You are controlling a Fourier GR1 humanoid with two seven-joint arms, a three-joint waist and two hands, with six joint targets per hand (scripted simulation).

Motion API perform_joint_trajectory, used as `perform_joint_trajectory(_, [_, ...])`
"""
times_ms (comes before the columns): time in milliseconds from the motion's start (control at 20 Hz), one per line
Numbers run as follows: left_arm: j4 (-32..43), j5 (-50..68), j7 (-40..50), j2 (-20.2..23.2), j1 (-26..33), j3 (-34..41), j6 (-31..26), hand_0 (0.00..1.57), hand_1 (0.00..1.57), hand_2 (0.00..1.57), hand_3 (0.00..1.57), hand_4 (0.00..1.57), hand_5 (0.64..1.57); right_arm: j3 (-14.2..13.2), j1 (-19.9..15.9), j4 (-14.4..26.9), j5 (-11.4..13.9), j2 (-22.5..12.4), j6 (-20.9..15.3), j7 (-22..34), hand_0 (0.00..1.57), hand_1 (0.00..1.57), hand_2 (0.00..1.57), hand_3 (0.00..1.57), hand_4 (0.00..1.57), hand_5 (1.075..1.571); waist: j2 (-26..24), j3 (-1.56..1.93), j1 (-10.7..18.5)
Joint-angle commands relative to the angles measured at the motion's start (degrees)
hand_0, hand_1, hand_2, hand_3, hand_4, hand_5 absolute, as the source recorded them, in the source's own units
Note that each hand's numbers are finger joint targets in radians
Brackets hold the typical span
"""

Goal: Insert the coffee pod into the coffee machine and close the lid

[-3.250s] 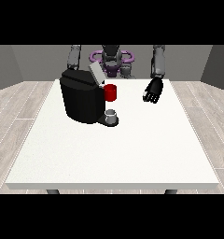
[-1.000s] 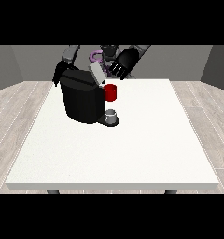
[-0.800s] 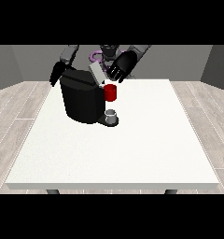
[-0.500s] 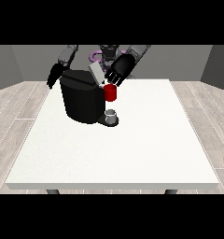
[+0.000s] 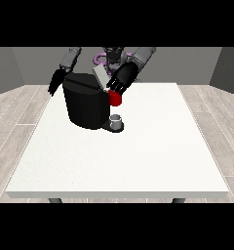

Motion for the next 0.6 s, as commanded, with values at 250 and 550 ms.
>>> perform_joint_trajectory(250, [0.68, -0.84, -0.75, -1.42, -1.45, -0.42, 1.87, 1.23, 1.23, 1.26, 1.2, 0.41, 1.571, -1.35, -3.24, 0.47, -0.78, -0.23, -0.44, 2.43, 0.0, 0.0, 0.0, 0.0, 0.16, 1.571, 0.37, -0.01, -0.09])
perform_joint_trajectory(550, [2.74, -0.63, -3.25, 6.01, -5.83, 1.92, -0.53, 1.22, 1.22, 1.24, 1.2, 0.36, 1.571, 0.85, -3.5, -1.28, 0.57, 1.43, -1.27, 3.07, 0.0, 0.0, 0.0, 0.0, 0.0, 1.571, 3.24, -0.02, -1.75])
